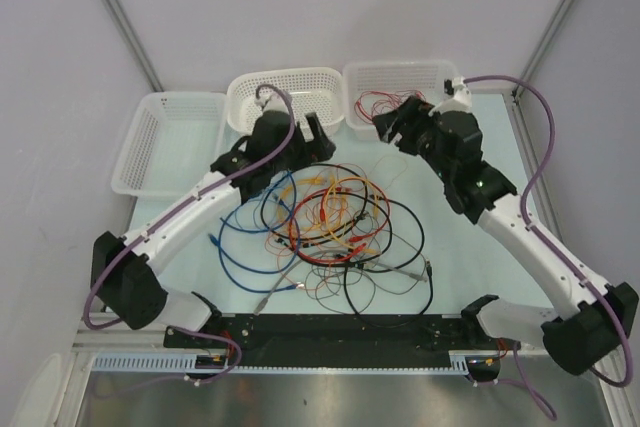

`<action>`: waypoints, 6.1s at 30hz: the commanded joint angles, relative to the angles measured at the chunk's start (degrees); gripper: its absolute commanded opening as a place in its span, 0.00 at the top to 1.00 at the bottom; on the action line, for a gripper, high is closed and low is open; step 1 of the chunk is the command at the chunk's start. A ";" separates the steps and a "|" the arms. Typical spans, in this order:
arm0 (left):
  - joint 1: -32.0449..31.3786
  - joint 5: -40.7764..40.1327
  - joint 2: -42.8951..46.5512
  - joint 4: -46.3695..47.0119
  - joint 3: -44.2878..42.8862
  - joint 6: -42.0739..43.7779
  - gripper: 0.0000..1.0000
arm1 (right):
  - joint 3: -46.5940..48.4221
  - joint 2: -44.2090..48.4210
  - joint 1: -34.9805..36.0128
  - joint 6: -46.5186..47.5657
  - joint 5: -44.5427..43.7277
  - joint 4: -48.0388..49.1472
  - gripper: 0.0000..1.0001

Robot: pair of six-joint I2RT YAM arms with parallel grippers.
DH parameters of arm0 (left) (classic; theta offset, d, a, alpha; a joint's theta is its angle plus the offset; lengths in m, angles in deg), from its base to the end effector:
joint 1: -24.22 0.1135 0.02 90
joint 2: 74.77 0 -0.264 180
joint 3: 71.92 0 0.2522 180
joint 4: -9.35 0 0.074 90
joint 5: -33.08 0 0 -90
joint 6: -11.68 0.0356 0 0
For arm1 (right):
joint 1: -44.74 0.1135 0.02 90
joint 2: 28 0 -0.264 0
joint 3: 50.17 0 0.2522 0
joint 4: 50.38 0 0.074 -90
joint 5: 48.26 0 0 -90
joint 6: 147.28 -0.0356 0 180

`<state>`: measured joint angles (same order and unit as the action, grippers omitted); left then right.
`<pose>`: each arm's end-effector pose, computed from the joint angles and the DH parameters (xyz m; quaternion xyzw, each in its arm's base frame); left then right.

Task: Untangle the cables

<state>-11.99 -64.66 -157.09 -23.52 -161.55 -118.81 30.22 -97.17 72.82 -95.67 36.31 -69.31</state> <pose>0.2719 -0.1931 0.3601 -0.0675 0.8421 -0.2853 0.4526 0.2504 0.1297 0.3946 0.0986 0.7464 0.3304 0.5693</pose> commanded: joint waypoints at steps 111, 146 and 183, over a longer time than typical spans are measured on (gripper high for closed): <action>-7.30 23.66 23.08 -6.64 12.24 15.09 1.00 | -17.06 6.59 14.73 -6.26 12.03 23.09 0.55; -6.51 29.61 25.63 12.92 17.51 8.77 0.47 | -7.66 23.38 2.60 0.25 21.07 -3.88 1.00; 4.70 15.31 11.14 10.94 11.19 2.01 1.00 | -7.74 27.50 9.72 -0.11 0.78 -16.27 0.00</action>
<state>-16.77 -45.61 -142.80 -9.38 -145.86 -111.05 20.43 -73.63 83.00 -97.33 45.55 -81.44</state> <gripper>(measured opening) 0.020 0.994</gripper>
